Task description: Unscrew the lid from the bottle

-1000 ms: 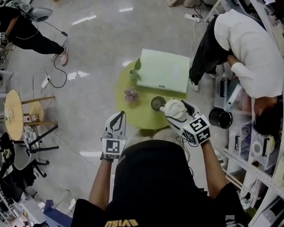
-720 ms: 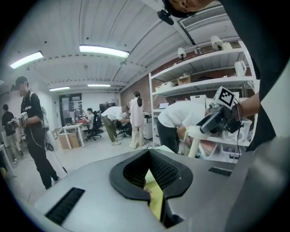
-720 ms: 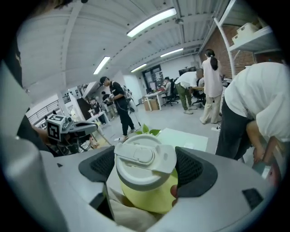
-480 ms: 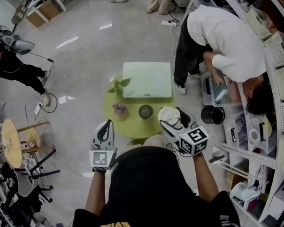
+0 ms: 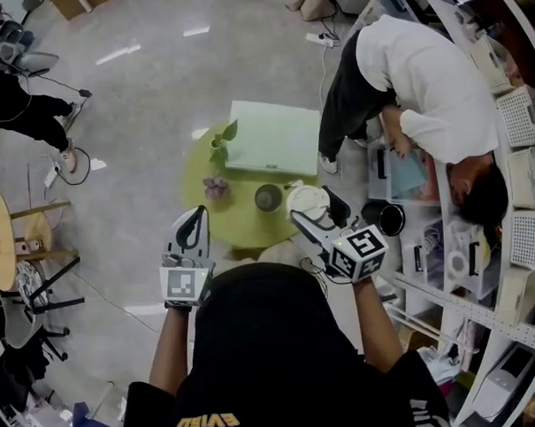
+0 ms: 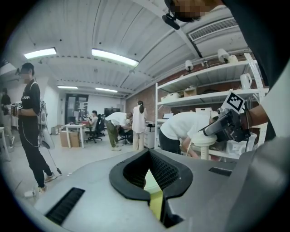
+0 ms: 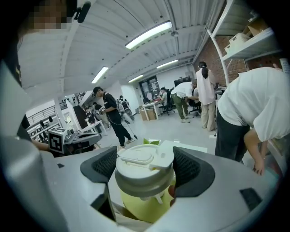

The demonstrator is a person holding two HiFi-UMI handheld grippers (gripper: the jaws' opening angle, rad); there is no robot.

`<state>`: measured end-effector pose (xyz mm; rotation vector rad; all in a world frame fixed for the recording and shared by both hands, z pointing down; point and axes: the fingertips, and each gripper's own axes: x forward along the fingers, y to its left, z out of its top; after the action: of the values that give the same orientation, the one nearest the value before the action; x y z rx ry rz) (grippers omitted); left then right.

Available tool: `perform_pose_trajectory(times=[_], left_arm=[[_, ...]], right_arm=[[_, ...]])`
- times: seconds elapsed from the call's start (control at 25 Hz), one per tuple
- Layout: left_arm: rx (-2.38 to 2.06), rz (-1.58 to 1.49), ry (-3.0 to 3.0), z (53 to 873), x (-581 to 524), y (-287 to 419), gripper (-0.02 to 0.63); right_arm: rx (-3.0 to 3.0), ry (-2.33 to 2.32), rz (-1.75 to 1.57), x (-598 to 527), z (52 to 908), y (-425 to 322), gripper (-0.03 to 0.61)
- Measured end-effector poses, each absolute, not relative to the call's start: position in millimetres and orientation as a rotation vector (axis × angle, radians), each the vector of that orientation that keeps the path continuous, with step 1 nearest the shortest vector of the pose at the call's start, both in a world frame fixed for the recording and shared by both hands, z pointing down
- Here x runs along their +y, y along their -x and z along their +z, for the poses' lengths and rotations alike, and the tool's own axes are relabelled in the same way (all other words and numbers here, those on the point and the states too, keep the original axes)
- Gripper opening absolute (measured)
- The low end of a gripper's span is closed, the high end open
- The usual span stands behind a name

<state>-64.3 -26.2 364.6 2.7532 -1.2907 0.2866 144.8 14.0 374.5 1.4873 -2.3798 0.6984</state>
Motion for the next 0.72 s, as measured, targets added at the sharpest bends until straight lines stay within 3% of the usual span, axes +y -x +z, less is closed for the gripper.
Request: perform_pose_trajectory(times=[0.72], left_arm=[[-1.267, 0.246, -2.799, 353.4, -32.6, 69.9, 0.017]], right_arm=[[-2.447, -1.552, 0.625, -1.6, 334.9, -126.2, 0.387]])
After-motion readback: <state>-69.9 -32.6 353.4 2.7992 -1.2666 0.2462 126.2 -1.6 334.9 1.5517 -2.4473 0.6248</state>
